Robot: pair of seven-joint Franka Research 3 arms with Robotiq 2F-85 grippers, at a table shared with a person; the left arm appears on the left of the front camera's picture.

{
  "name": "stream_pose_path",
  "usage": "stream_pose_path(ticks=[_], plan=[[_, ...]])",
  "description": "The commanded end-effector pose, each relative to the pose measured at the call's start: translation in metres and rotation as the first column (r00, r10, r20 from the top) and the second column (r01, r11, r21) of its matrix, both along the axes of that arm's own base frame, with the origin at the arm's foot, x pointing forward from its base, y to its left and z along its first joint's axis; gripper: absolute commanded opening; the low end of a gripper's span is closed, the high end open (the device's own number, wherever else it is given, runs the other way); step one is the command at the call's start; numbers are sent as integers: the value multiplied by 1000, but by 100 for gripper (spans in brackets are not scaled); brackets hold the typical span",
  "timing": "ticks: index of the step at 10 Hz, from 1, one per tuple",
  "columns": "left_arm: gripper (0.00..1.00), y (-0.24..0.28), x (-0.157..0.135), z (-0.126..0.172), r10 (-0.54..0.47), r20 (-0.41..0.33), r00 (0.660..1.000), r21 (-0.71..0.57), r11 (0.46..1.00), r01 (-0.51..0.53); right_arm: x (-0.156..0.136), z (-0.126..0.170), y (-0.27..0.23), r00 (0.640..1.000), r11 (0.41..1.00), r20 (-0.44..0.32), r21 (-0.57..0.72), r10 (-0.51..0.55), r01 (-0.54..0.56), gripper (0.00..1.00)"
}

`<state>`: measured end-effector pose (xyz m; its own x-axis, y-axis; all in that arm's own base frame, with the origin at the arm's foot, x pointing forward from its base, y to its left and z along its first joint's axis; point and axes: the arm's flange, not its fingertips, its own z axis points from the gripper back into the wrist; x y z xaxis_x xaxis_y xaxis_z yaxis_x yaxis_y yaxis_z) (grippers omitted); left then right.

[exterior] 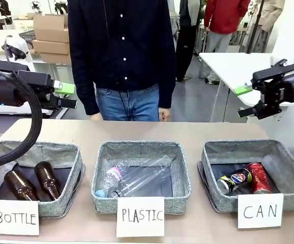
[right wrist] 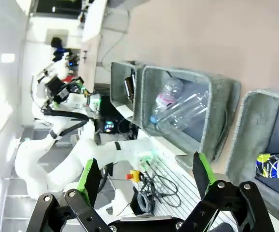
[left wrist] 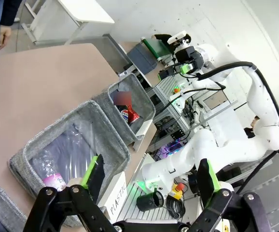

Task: Sort the can waste into the basket.
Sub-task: Pick up the can waste from the table and place it in the right Fabric basket.

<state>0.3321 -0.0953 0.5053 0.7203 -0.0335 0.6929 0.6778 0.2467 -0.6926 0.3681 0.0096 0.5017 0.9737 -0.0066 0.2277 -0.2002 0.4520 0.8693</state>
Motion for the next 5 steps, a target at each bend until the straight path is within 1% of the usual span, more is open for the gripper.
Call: stream_pose_path(ticks=[1, 5], plan=[[100, -1, -1, 1, 9, 9, 1000, -15, 1000, -8, -4, -1, 12, 1000, 985, 11, -170, -19, 21, 100], [100, -1, -1, 1, 9, 9, 1000, -15, 1000, -8, -4, -1, 12, 1000, 985, 11, -170, -19, 21, 100]])
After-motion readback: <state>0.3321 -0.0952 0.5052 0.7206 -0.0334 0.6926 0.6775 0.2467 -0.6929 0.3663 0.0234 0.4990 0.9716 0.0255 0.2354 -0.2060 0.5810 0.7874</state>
